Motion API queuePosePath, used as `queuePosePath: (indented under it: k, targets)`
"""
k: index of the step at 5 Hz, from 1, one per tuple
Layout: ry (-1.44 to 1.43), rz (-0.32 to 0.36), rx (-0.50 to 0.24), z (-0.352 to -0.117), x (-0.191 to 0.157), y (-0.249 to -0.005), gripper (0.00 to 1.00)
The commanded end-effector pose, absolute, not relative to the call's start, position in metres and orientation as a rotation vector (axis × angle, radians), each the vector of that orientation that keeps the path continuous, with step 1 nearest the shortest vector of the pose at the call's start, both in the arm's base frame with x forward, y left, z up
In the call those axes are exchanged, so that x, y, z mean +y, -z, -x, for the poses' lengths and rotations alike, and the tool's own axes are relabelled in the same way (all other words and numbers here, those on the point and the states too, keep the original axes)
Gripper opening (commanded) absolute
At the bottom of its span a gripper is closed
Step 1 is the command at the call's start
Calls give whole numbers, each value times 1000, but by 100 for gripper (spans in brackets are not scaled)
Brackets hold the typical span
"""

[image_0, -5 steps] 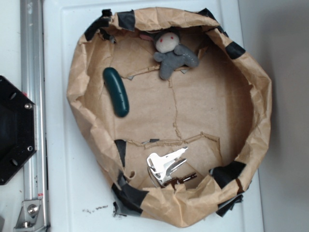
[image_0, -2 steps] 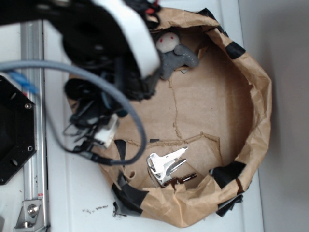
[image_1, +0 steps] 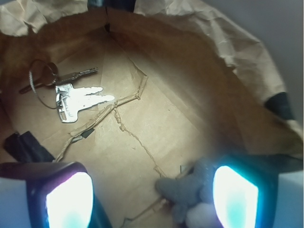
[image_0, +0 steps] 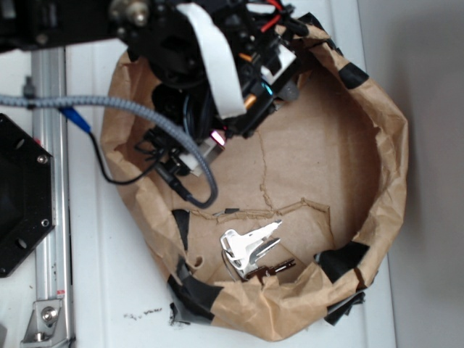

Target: Grab the gray animal.

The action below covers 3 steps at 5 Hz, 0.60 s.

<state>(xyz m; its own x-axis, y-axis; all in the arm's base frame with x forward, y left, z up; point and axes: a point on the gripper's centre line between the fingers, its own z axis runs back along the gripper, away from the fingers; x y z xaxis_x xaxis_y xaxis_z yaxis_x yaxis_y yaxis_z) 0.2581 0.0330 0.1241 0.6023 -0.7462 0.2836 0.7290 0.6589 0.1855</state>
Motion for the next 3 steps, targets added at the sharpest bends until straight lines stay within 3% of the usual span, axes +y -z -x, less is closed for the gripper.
queuePosePath:
  k: [1, 2, 3]
  targets:
    - [933, -150, -286, -284, 43, -83, 100]
    - [948, -186, -229, -284, 61, -70, 100]
    - [957, -218, -217, -287, 81, -75, 100]
